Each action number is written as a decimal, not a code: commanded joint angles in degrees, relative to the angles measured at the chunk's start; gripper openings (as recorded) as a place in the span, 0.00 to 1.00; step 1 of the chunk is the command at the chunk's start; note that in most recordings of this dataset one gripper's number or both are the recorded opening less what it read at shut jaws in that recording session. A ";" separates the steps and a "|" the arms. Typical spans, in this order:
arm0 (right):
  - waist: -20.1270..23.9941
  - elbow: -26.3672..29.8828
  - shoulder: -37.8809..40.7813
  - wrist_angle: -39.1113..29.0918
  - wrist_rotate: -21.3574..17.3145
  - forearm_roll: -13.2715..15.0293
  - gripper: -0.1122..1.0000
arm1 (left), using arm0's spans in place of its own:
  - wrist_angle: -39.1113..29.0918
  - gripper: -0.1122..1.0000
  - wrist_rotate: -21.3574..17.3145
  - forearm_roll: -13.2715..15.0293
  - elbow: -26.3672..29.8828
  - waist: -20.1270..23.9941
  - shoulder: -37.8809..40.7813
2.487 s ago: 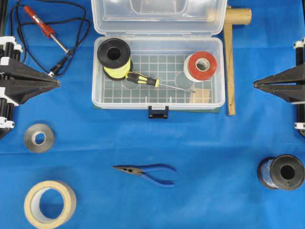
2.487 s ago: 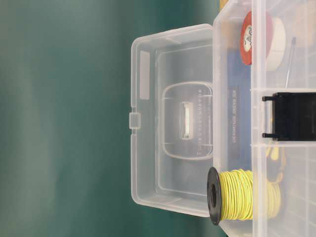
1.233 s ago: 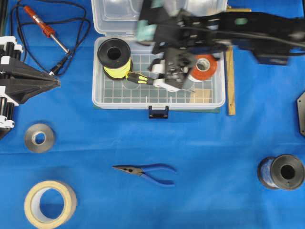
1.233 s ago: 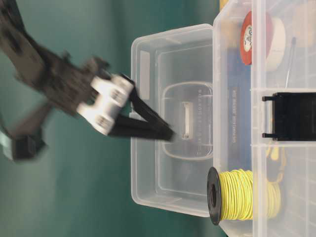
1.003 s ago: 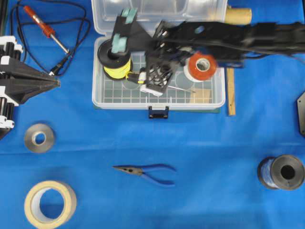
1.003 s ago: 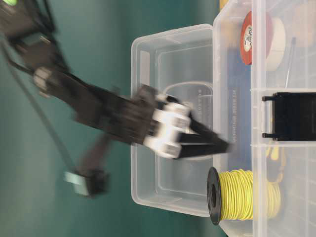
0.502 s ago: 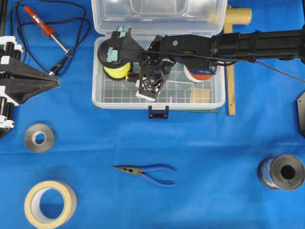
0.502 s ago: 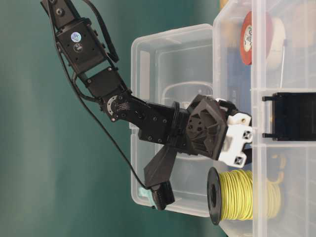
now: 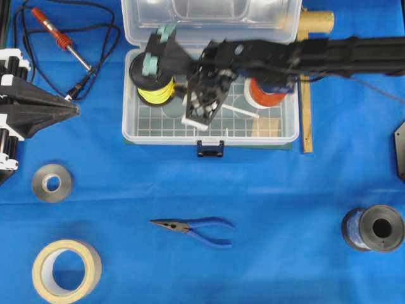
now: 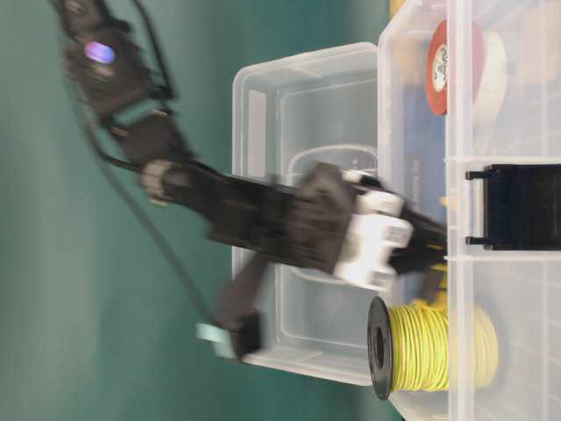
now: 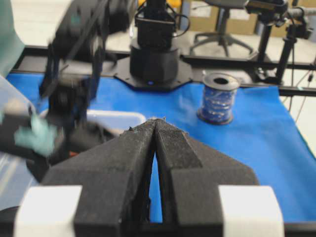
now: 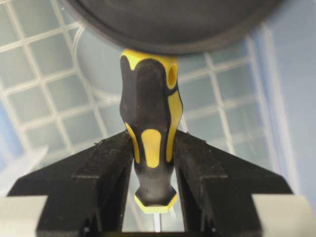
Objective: Pick the screwdriver from the toolbox among several items.
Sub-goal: 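Lift the screwdriver out of the toolbox toward the table front, then hold the screwdriver with the right gripper above the table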
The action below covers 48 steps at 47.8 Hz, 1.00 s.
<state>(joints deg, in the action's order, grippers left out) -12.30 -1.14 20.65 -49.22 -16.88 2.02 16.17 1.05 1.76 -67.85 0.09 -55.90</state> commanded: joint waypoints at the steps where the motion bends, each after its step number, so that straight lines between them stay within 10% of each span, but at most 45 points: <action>1: 0.70 1.05 -6.94 -3.34 -0.18 0.09 0.37 | 0.18 0.10 0.00 0.09 0.97 0.00 -0.09; 20: 11.78 1.23 -18.72 -12.48 -8.35 0.26 0.37 | 0.09 0.10 0.00 0.18 1.05 0.09 -0.62; 31: 22.06 4.75 -11.07 -8.70 -16.08 3.52 0.37 | 0.44 0.10 0.00 0.18 1.05 0.00 -0.97; 48: 25.40 10.63 6.50 -5.71 -19.16 4.04 0.37 | 0.44 0.10 0.00 0.18 1.05 0.09 -1.41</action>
<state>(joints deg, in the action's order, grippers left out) 13.01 7.91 26.72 -56.60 -36.04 5.89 16.08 1.05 1.85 -67.85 0.09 -57.57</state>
